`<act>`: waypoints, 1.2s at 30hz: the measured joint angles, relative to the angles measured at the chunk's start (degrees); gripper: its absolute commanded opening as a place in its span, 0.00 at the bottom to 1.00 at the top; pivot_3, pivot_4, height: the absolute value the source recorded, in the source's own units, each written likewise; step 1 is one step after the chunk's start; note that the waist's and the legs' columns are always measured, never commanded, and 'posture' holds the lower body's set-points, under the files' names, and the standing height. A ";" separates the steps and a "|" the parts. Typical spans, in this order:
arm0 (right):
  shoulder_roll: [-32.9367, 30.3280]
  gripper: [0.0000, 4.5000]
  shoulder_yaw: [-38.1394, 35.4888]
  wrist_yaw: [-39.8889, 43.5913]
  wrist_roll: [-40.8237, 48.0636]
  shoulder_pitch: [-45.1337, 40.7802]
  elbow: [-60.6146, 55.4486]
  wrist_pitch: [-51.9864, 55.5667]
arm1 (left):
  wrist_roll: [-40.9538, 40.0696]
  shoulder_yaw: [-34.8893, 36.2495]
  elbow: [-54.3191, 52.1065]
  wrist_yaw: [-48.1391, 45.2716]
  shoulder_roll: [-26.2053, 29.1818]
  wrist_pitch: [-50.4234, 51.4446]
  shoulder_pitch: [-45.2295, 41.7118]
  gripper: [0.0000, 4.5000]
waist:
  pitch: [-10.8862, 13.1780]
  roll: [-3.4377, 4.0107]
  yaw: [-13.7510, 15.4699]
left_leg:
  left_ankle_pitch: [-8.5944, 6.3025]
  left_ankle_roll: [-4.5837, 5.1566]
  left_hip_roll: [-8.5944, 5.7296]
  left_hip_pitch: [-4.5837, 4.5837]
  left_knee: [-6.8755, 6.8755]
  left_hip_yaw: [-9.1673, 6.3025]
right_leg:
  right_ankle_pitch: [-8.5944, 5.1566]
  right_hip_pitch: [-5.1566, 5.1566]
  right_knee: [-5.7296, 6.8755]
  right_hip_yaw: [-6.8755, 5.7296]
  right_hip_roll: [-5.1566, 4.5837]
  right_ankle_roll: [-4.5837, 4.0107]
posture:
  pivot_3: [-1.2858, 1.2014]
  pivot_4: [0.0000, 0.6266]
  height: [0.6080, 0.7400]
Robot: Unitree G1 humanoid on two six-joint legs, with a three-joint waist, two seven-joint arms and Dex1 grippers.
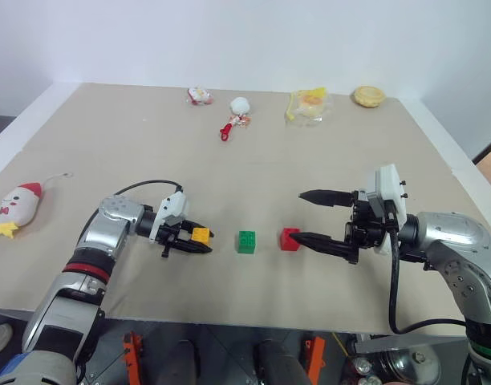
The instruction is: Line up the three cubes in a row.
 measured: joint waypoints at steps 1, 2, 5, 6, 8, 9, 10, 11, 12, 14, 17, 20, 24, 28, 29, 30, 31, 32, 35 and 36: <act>0.00 1.00 0.00 -0.02 0.00 -0.19 0.00 -0.04 | 0.37 0.00 0.32 -0.20 -0.14 -0.64 -0.22 0.31 | 0.00 0.00 0.00 | 0.00 0.00 0.00 0.00 0.00 0.00 | 0.00 0.00 0.00 0.00 0.00 0.00 | 0.52 0.24 0.98; 0.00 1.00 0.00 -0.04 0.00 -0.19 0.00 -0.04 | 0.44 0.00 0.63 -0.30 -0.25 -0.97 -0.33 0.31 | 0.00 0.00 0.00 | 0.00 0.00 0.00 0.00 0.00 0.00 | 0.00 0.01 0.00 0.00 0.00 0.00 | 0.52 0.24 0.98; 0.00 1.00 0.00 -0.07 0.00 -0.18 0.00 -0.03 | 1.24 -0.01 1.70 -0.32 -0.49 -1.20 -0.48 0.69 | 0.00 0.00 0.00 | 0.00 0.00 0.00 0.00 0.00 0.01 | 0.00 0.01 0.00 0.01 0.00 0.01 | 0.52 0.24 0.98; 0.00 1.00 0.00 -0.09 0.00 -0.16 0.00 -0.03 | 1.51 -0.03 1.94 -0.30 -0.60 -1.20 -0.48 0.76 | 0.00 0.00 0.00 | 0.00 0.00 0.00 0.00 0.00 0.00 | 0.00 0.00 0.00 0.01 0.00 0.01 | 0.52 0.24 0.98; 0.00 1.00 0.00 -0.16 0.02 -0.13 0.00 -0.03 | 1.57 -0.02 2.05 -0.35 -0.85 -1.20 -0.55 0.91 | 0.00 0.00 0.00 | 0.00 0.00 0.00 0.00 0.00 0.00 | 0.00 0.01 0.01 0.01 0.00 0.01 | 0.52 0.24 0.98; 0.00 1.00 0.00 -0.24 0.06 -0.12 0.00 -0.01 | 1.64 -0.02 2.05 -0.33 -0.90 -1.17 -0.66 0.99 | 0.00 0.00 0.00 | 0.00 0.00 0.00 0.00 0.00 0.00 | 0.00 0.01 0.01 0.00 0.00 0.01 | 0.52 0.24 0.98; 0.00 1.00 -0.01 -0.30 0.08 -0.12 0.00 -0.01 | 1.67 -0.01 2.05 -0.32 -0.90 -1.14 -0.71 1.00 | 0.00 0.00 0.00 | 0.00 0.00 0.00 0.00 0.01 0.00 | 0.01 0.01 0.01 0.01 0.00 0.01 | 0.52 0.24 0.98; 0.00 1.00 -0.01 -0.37 0.12 -0.12 0.00 0.01 | 1.67 0.00 2.02 -0.32 -0.89 -1.08 -0.74 1.00 | 0.00 0.00 0.00 | 0.00 0.00 0.00 0.01 0.01 0.00 | 0.01 0.01 0.01 0.01 0.00 0.01 | 0.52 0.24 0.98; 0.00 1.00 -0.01 -0.43 0.14 -0.12 0.00 0.02 | 1.65 0.00 1.93 -0.34 -0.88 -0.91 -0.74 1.00 | 0.00 0.00 0.00 | 0.00 0.00 0.00 0.01 0.01 0.00 | 0.01 0.01 0.01 0.01 0.00 0.01 | 0.52 0.24 0.98; 0.00 1.00 -0.01 -0.47 0.17 -0.12 0.00 0.02 | 1.59 0.01 1.70 -0.34 -0.84 -0.61 -0.74 1.00 | 0.00 0.00 0.00 | 0.00 0.00 0.00 0.01 0.01 0.00 | 0.01 0.01 0.01 0.01 0.00 0.01 | 0.52 0.24 0.98; 0.00 1.00 -0.02 -0.48 0.26 -0.12 0.00 0.02 | 0.38 0.54 0.29 -0.36 -0.68 2.76 -0.76 1.00 | 0.00 0.00 -0.01 | 0.00 0.00 0.00 -0.01 0.00 0.00 | 0.01 0.00 0.01 0.00 0.00 0.01 | 0.52 0.24 0.98; 0.58 1.00 -1.03 -1.30 1.54 0.22 -0.01 0.04 | -4.22 4.00 -4.72 1.63 -0.33 11.57 -1.27 1.00 | 0.01 -0.01 -0.02 | 0.00 0.00 0.01 -0.06 0.00 -0.05 | 0.02 -0.01 0.01 -0.02 0.01 0.06 | 0.52 0.24 0.98; 3.99 1.00 -4.22 -6.01 3.55 1.11 0.02 0.18 | -12.08 12.84 -12.12 11.83 -0.55 25.43 -3.75 1.00 | 0.01 -0.01 -0.01 | 0.00 0.00 0.01 -0.04 0.02 -0.13 | 0.12 0.02 0.05 -0.06 0.03 0.30 | 0.52 0.24 0.98; 11.86 1.00 -6.57 -16.44 2.69 1.25 1.14 -0.80 | -19.29 26.02 -20.44 33.65 -6.24 34.61 -2.78 1.00 | -0.02 0.00 -0.10 | 0.00 0.00 0.02 0.09 0.01 -0.15 | 0.12 0.09 0.14 -0.05 0.04 0.32 | 0.52 0.24 0.98; 14.10 1.00 -6.61 -19.04 1.65 1.25 1.83 -1.63 | -19.48 27.78 -22.20 38.67 -8.00 34.25 -1.67 1.00 | -0.02 0.00 -0.09 | 0.00 0.00 0.01 0.11 0.03 -0.15 | 0.12 0.11 0.19 -0.04 0.04 0.32 | 0.52 0.24 0.98; 17.48 1.00 -6.37 -23.32 -1.13 1.27 3.43 -3.27 | -18.37 29.30 -24.65 46.38 -10.33 33.36 0.81 1.00 | -0.02 0.00 -0.10 | 0.01 -0.01 0.00 0.14 0.02 -0.13 | 0.12 0.10 0.22 -0.01 0.04 0.32 | 0.52 0.24 0.98; 19.62 1.00 -6.08 -26.51 -3.65 1.26 4.91 -4.96 | -16.60 29.74 -25.89 51.33 -11.40 31.97 3.17 1.00 | -0.03 0.02 -0.16 | 0.01 -0.01 0.00 0.16 0.02 -0.10 | 0.13 0.09 0.25 0.03 0.04 0.31 | 0.52 0.24 0.98; 21.36 1.00 -5.82 -29.43 -6.13 1.48 6.46 -6.56 | -14.47 29.71 -26.64 55.29 -12.16 30.56 5.84 1.00 | -0.03 0.02 -0.17 | 0.02 -0.02 0.00 0.17 0.02 -0.07 | 0.15 0.06 0.27 0.06 0.05 0.30 | 0.52 0.24 0.98; 27.46 1.00 -5.06 -38.74 -15.37 2.68 11.53 -13.54 | -7.29 29.49 -29.00 66.87 -14.74 25.88 14.58 1.00 | -0.03 0.02 -0.03 | 0.05 -0.09 0.00 0.13 -0.02 -0.07 | 0.22 -0.01 0.30 0.07 0.08 0.17 | 0.52 0.24 0.98; 29.36 1.00 -4.93 -41.30 -17.93 3.25 13.51 -15.97 | -5.62 29.29 -29.36 69.90 -15.59 24.86 16.42 1.00 | -0.03 0.01 0.06 | 0.08 -0.12 0.00 0.09 -0.02 -0.08 | 0.27 -0.03 0.30 0.05 0.08 0.09 | 0.52 0.24 0.98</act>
